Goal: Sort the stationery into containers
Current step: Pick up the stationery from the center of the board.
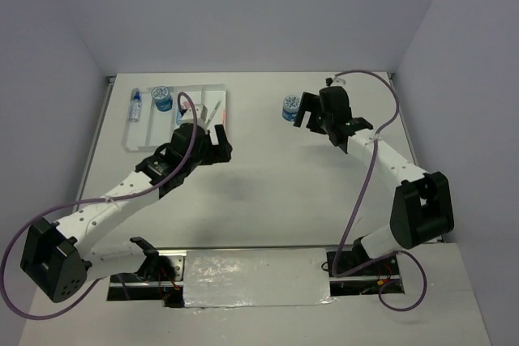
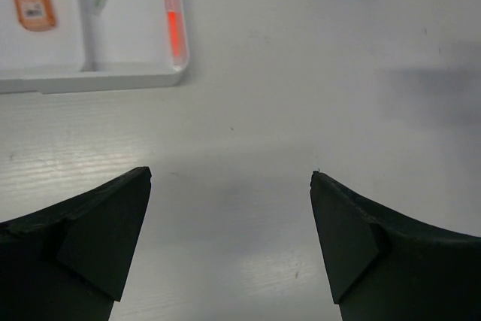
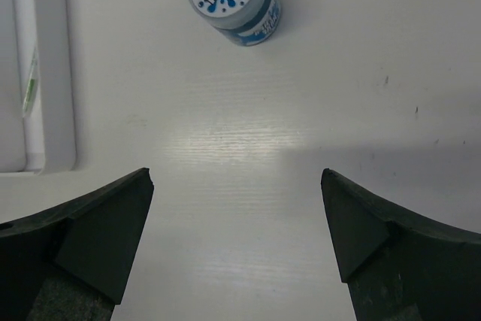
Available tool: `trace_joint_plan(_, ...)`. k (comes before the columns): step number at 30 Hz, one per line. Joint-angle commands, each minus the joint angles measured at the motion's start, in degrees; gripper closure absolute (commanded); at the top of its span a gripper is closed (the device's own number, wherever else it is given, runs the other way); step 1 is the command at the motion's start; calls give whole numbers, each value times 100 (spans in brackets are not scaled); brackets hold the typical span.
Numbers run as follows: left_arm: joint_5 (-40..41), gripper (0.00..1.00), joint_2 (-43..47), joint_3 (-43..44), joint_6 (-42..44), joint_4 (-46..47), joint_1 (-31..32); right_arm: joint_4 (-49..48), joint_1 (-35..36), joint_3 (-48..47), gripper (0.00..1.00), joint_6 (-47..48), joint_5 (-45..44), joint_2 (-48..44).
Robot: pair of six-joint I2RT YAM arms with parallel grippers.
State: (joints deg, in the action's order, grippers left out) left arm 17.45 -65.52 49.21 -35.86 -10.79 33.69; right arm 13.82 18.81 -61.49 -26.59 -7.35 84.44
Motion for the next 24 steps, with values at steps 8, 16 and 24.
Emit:
trace_joint_plan(8,-164,1,600,-412,-18,200,814,1022,9,-2891,0,1015,182,2196)
trace_joint_plan(16,-14,1,1041,-640,333,-363,911,1175,97,-4651,0,2052,-1099,4053)
trace_joint_plan(24,-84,1,813,-975,386,-152,911,1254,114,-4820,1,2175,-821,4536)
